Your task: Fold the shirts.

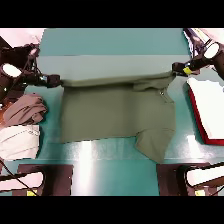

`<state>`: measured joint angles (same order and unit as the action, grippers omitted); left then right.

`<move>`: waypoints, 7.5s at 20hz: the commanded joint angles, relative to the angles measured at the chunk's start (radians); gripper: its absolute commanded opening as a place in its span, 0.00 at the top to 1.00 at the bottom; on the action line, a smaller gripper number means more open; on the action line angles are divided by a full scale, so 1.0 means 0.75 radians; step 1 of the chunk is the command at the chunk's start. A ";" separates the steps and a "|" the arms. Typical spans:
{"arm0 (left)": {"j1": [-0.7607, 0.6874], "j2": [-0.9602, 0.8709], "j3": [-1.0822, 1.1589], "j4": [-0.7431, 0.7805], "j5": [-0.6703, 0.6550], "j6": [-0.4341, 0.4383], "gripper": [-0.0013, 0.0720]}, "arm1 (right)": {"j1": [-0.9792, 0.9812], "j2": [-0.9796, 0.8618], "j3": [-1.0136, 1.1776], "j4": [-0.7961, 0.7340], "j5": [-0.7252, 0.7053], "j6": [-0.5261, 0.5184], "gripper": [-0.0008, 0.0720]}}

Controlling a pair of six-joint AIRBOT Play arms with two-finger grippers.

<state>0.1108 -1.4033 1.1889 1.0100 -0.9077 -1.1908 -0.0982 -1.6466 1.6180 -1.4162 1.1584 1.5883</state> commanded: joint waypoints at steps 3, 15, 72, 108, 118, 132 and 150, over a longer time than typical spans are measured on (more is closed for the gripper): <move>-0.001 -0.010 -0.011 0.335 -0.214 -0.124 0.95 | 0.030 -0.001 -0.149 0.013 0.191 -0.003 0.96; -0.003 -0.002 -0.008 0.487 -0.490 -0.238 0.24 | 0.078 0.101 -0.222 0.233 0.234 -0.066 0.49; -0.003 0.695 -0.783 0.179 -0.524 -0.286 0.95 | 0.020 0.924 -1.528 0.382 0.129 -0.131 0.85; -0.076 1.027 -0.793 0.175 -0.793 -0.339 0.95 | 0.094 1.422 -1.376 0.006 0.651 -0.054 0.96; -0.076 1.071 -0.793 0.177 -0.302 -0.374 0.95 | 0.095 1.241 -1.180 0.129 0.177 -0.061 0.96; -0.076 0.572 -0.623 0.143 0.235 -0.427 0.95 | 0.095 0.504 -0.648 0.144 -0.012 -0.095 0.96; -0.076 0.288 -0.233 0.117 -0.170 -0.389 0.95 | -0.428 0.276 -0.608 0.629 0.333 -0.415 0.12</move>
<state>0.0532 -1.1854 1.0008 1.1080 -0.9627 -1.5013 -0.3099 -1.4364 1.2423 -1.0508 1.3758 1.3544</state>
